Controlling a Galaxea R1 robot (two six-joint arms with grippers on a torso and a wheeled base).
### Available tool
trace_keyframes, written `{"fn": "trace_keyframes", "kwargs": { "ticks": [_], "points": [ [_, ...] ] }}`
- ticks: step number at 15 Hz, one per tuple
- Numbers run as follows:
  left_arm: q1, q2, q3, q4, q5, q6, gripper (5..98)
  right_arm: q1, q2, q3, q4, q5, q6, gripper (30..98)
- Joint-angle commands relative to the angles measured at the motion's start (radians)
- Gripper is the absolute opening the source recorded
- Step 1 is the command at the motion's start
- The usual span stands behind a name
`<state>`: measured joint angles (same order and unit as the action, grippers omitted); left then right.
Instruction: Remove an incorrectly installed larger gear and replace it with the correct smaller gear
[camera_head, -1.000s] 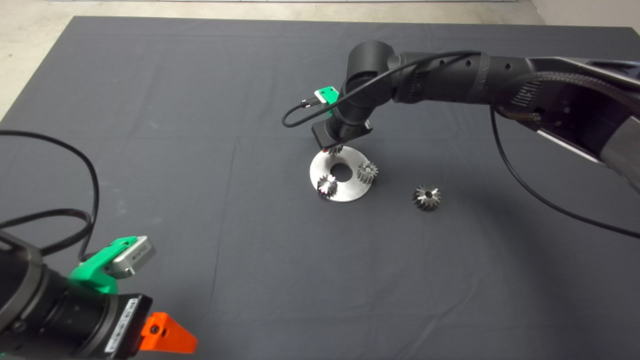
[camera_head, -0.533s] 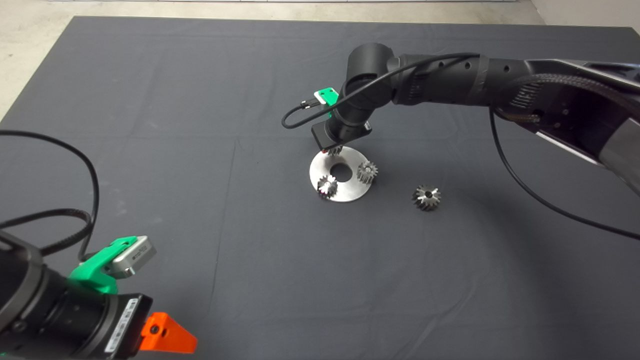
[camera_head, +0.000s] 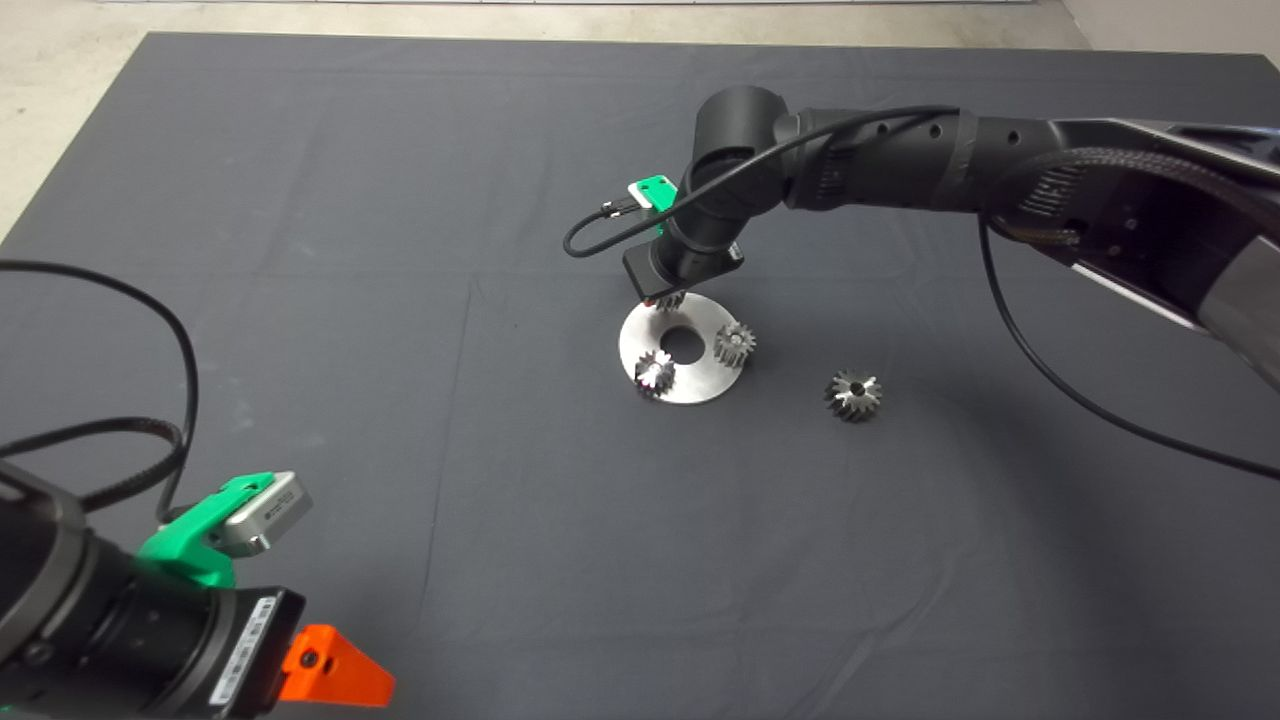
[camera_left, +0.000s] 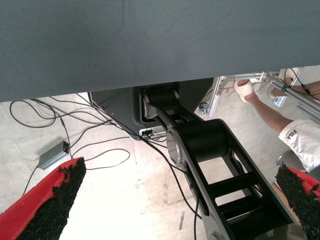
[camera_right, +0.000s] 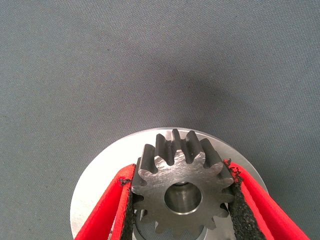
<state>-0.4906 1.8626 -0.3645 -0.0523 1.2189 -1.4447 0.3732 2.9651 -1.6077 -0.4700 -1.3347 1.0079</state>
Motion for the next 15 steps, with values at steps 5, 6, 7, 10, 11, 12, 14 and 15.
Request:
{"fn": "trace_keyframes", "kwargs": {
  "ticks": [5,6,7,10,11,12,14,15],
  "points": [
    [0.001,-0.001,0.013,0.000,-0.002,-0.002,98.4,0.023,0.012,0.010,-0.021,-0.003,0.006,42.5],
    [0.001,-0.001,0.013,0.000,-0.002,-0.002,98.4,0.022,0.012,0.010,-0.021,-0.004,0.007,43.4],
    [0.001,-0.001,0.012,0.000,-0.002,-0.002,98.4,0.022,0.012,0.010,-0.021,-0.004,0.008,43.4],
    [0.001,-0.001,0.012,0.000,-0.002,-0.002,98.4,0.022,0.012,0.010,-0.021,-0.004,0.008,46.3],
    [0.001,-0.001,0.013,0.000,-0.002,-0.002,98.4,0.021,0.012,0.010,-0.021,-0.004,0.008,47.9],
    [0.001,-0.001,0.013,0.000,-0.002,-0.002,98.4,0.023,0.012,0.009,-0.021,-0.004,0.008,47.9],
    [0.001,-0.001,0.013,0.000,-0.002,-0.002,98.4,0.024,0.012,0.014,-0.021,-0.007,0.008,49.6],
    [0.001,-0.001,0.012,0.000,-0.002,-0.002,98.4,0.026,0.009,0.016,-0.019,-0.011,0.008,50.6]
  ]
}}
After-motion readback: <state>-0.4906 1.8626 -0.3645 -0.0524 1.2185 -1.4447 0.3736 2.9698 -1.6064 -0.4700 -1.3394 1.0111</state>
